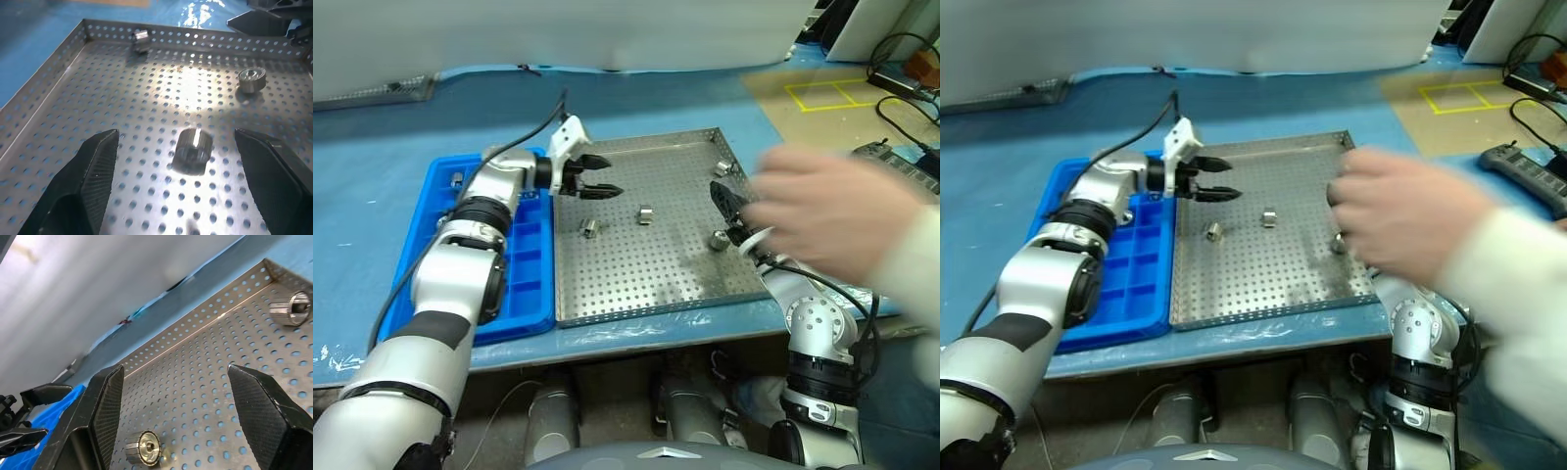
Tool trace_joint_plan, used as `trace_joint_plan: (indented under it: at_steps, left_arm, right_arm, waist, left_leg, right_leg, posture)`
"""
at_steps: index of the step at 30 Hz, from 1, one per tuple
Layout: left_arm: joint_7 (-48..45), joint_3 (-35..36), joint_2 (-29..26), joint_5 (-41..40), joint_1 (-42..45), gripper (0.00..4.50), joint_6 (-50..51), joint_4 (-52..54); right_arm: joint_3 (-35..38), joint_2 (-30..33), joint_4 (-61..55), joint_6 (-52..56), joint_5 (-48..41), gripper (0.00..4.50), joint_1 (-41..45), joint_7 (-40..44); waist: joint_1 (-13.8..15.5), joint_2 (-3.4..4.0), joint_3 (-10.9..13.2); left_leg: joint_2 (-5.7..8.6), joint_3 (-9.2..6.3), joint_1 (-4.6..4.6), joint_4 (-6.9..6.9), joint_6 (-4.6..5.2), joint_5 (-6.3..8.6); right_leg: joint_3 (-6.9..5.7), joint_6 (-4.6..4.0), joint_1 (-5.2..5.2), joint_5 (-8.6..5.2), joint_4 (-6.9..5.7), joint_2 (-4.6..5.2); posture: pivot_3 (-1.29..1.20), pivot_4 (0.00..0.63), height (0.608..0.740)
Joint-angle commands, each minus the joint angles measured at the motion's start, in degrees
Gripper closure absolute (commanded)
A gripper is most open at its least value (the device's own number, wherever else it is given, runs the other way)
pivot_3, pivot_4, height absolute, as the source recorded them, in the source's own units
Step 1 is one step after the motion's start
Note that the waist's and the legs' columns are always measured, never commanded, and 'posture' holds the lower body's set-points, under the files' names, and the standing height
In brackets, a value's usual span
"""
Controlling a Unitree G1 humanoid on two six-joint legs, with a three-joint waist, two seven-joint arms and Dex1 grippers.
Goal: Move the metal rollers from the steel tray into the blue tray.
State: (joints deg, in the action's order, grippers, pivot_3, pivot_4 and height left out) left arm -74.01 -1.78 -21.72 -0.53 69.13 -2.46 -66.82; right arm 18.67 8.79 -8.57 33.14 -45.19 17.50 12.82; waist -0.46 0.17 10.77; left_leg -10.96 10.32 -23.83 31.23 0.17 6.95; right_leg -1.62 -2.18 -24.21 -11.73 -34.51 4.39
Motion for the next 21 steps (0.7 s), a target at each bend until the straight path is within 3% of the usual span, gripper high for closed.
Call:
trace_joint_plan:
  at_steps: [1,9,15,18,21]
  left_arm:
    - [-2.1,-0.4,-1.6,-0.2,-1.1,0.51,1.2,2.9]
    - [-5.2,-5.0,-2.9,2.7,-7.5,0.51,3.1,7.5]
    - [-0.4,-7.9,-2.6,6.1,-9.5,0.51,-1.8,6.4]
    - [2.9,-6.7,-0.8,5.2,-9.2,1.15,-2.5,4.9]
    - [2.7,-6.8,-0.2,5.1,-9.6,2.17,-3.5,5.3]
  right_arm:
    - [-0.9,0.5,0.9,-0.6,0.0,0.97,2.2,1.6]
    - [-1.7,0.7,3.4,-0.9,0.8,0.97,3.7,3.0]
    - [-1.7,0.4,3.4,-1.1,1.1,0.97,3.4,3.1]
    - [-1.6,0.2,3.1,-1.3,1.2,0.97,2.9,2.8]
    - [-1.4,0.2,3.0,-1.4,1.2,0.97,2.7,2.7]
  waist:
    - [0.4,0.0,0.0]
    - [1.5,0.0,0.0]
    - [1.5,0.0,0.0]
    - [1.9,0.01,0.0]
    - [2.0,0.01,0.0]
  left_leg:
    - [-0.01,0.01,0.0,-0.01,0.0,0.0]
    - [-0.11,0.03,0.0,-0.01,0.0,0.0]
    - [-0.12,0.03,0.08,0.0,-0.03,-0.01]
    - [-0.11,0.04,0.13,-0.01,-0.06,-0.03]
    - [-0.03,0.04,0.24,0.0,-0.06,-0.03]
  right_leg:
    - [0.0,0.0,0.0,0.0,0.0,0.01]
    - [0.0,-0.01,0.0,0.0,-0.03,0.07]
    - [0.02,-0.01,0.02,0.0,-0.09,0.07]
    - [0.03,0.0,0.05,0.0,-0.14,0.08]
    - [0.03,0.0,0.19,0.0,-0.14,0.18]
  posture:
    - [-0.36,0.15,0.74]
    - [-0.33,0.15,0.74]
    - [-0.34,0.15,0.74]
    - [-0.34,0.15,0.74]
    - [-0.35,0.15,0.74]
